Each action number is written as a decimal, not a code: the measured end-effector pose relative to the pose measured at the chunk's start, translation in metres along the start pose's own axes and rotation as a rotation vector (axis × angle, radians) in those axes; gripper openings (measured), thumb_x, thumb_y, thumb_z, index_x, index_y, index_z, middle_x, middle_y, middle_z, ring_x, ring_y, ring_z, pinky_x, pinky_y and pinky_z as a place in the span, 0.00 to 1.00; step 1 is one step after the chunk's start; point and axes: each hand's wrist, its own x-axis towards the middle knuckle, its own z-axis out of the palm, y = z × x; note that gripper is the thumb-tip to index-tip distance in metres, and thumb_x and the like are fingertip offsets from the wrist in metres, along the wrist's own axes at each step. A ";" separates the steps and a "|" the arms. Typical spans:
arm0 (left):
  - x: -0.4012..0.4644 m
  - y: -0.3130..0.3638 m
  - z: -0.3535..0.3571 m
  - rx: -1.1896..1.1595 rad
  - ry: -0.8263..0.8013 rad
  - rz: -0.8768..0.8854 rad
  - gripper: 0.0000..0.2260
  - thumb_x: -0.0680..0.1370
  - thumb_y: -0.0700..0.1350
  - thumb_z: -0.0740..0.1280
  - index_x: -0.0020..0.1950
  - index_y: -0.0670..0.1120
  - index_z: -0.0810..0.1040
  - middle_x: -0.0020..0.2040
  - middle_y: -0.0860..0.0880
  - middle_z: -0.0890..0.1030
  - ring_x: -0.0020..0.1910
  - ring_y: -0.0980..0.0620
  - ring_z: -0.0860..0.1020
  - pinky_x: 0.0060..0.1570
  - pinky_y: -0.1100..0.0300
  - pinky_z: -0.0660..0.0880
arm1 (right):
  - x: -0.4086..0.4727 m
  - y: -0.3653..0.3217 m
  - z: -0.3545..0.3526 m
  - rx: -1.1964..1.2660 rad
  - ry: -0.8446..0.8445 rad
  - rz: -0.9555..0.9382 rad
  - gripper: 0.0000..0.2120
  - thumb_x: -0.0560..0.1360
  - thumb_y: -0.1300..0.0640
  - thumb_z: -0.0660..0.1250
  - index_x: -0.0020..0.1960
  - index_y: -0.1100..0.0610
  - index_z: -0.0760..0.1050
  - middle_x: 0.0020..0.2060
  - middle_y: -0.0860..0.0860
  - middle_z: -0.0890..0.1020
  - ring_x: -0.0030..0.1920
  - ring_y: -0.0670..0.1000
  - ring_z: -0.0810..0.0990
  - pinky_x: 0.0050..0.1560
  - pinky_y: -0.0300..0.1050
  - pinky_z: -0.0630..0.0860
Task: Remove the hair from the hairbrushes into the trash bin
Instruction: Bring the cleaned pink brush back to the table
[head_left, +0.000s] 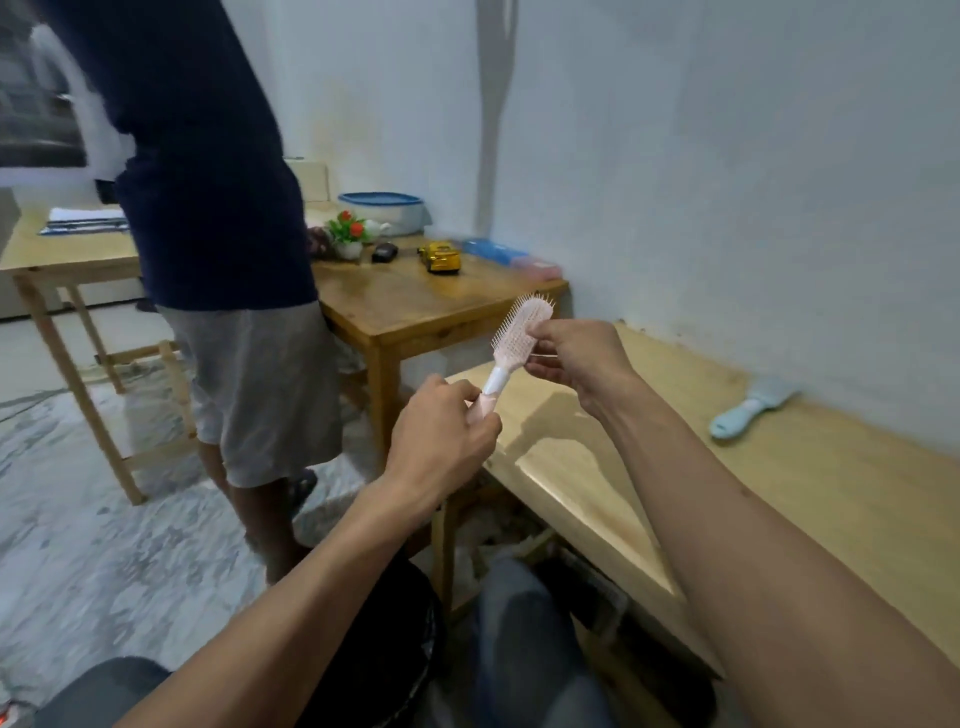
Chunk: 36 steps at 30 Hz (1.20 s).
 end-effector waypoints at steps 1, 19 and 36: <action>0.000 0.008 0.006 -0.006 -0.020 0.016 0.16 0.75 0.49 0.68 0.60 0.45 0.84 0.47 0.47 0.77 0.46 0.46 0.76 0.43 0.54 0.70 | -0.002 -0.002 -0.013 0.002 0.021 0.000 0.03 0.76 0.63 0.72 0.44 0.63 0.81 0.42 0.60 0.86 0.35 0.55 0.85 0.36 0.45 0.84; -0.003 0.175 0.155 -0.036 -0.430 0.399 0.16 0.77 0.49 0.70 0.60 0.42 0.79 0.56 0.41 0.78 0.52 0.40 0.78 0.40 0.53 0.68 | -0.011 0.008 -0.266 -0.121 0.565 0.123 0.07 0.74 0.66 0.71 0.50 0.69 0.78 0.46 0.61 0.81 0.36 0.56 0.83 0.36 0.46 0.85; 0.024 0.218 0.228 -0.003 -0.478 0.489 0.12 0.82 0.44 0.61 0.63 0.44 0.78 0.56 0.42 0.76 0.55 0.44 0.75 0.47 0.52 0.71 | 0.049 0.028 -0.325 -0.555 0.770 0.240 0.08 0.72 0.56 0.69 0.39 0.61 0.78 0.29 0.55 0.81 0.26 0.55 0.78 0.32 0.44 0.73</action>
